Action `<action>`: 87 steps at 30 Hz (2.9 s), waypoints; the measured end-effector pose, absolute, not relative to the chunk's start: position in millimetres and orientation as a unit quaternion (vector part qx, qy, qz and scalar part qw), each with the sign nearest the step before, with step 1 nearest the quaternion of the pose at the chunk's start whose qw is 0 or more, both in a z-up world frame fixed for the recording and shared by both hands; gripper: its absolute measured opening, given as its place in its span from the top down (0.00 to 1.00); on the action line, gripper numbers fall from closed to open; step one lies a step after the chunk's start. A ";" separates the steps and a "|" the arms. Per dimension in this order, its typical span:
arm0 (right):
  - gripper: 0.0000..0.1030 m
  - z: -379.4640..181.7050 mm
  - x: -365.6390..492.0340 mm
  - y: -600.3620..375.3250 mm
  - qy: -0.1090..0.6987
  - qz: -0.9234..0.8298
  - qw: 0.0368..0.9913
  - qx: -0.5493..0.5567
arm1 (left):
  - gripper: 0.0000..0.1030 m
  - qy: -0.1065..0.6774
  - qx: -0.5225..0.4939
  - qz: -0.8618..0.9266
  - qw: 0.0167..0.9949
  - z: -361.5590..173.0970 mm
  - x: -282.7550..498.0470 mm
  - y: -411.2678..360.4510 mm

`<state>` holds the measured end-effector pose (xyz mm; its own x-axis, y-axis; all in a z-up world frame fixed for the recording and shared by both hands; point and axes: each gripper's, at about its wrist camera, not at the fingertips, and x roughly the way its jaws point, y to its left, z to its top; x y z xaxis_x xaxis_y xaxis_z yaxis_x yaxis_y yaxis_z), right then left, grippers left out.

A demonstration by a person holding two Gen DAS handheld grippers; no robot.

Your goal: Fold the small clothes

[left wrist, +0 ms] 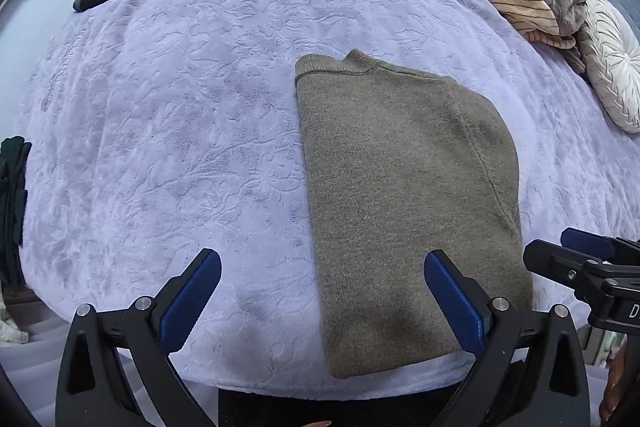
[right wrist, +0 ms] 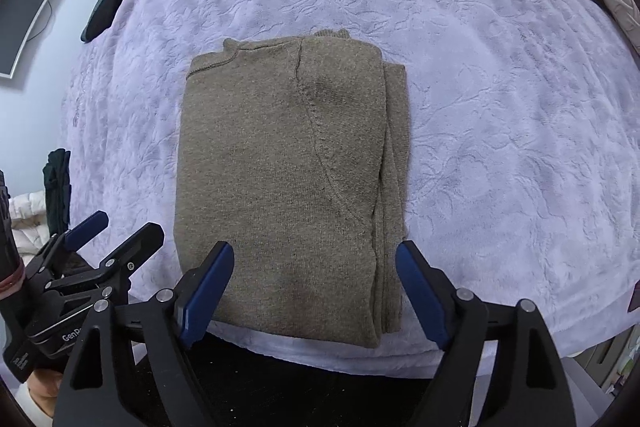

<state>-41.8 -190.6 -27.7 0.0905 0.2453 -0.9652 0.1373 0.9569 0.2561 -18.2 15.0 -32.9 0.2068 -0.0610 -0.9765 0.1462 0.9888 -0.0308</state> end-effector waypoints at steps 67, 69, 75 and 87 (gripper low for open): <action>0.00 -16.8 -44.1 -190.8 0.680 -0.001 0.726 0.103 | 0.01 0.643 0.079 -0.039 0.761 -29.4 -22.6 5.6; 0.00 -16.8 -44.1 -190.6 0.680 -0.001 0.726 0.103 | 0.01 0.643 0.079 -0.037 0.760 -30.1 -22.3 5.8; 0.00 -20.5 -42.7 -192.2 0.682 -0.002 0.724 0.104 | 0.01 0.647 0.077 -0.042 0.757 -31.9 -21.4 6.1; 0.00 -23.5 -38.1 -193.3 0.684 0.000 0.722 0.101 | 0.01 0.654 0.082 -0.045 0.751 -35.8 -19.3 -2.0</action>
<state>-38.1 -193.3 -23.5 0.0635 0.1389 -0.9883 0.1378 0.9796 0.1465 -19.3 -2.0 -35.8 0.1404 0.0399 -0.9893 0.1756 0.9823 0.0645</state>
